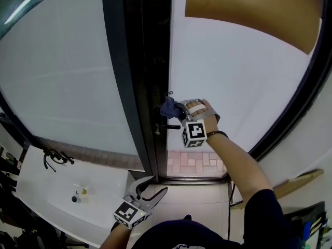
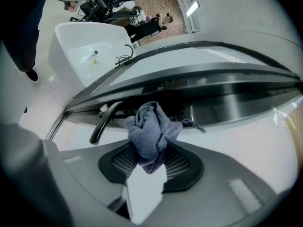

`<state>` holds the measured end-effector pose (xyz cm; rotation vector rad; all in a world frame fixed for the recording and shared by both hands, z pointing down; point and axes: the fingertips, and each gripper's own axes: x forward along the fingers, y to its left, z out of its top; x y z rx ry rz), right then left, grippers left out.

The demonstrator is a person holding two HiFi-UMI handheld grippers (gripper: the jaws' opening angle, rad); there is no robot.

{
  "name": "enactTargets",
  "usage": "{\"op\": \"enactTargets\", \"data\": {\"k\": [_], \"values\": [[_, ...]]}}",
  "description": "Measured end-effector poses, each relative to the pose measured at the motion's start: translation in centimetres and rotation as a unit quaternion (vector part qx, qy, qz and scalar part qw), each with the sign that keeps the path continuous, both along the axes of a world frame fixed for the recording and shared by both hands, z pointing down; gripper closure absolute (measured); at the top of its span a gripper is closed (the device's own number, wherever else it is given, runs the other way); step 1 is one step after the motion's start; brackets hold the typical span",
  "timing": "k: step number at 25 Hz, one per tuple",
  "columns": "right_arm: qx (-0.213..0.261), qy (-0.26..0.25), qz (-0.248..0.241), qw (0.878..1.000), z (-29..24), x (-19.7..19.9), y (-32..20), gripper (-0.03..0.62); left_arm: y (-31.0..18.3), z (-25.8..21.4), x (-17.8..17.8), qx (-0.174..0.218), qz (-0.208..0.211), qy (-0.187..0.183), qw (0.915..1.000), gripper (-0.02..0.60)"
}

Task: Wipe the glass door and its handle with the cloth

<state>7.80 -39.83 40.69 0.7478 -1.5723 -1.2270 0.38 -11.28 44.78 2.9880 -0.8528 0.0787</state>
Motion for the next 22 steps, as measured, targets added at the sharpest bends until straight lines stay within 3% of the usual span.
{"op": "enactTargets", "data": {"k": [15,22], "values": [[0.002,-0.014,0.122,0.992,-0.2,18.1,2.3,0.457,-1.2,0.2,3.8,0.003,0.046,-0.006,0.9989,0.37],[-0.011,-0.076,0.182,0.98,-0.9,23.1,3.3,0.457,-1.2,0.7,3.5,-0.003,0.049,-0.008,0.9988,0.37]]}}
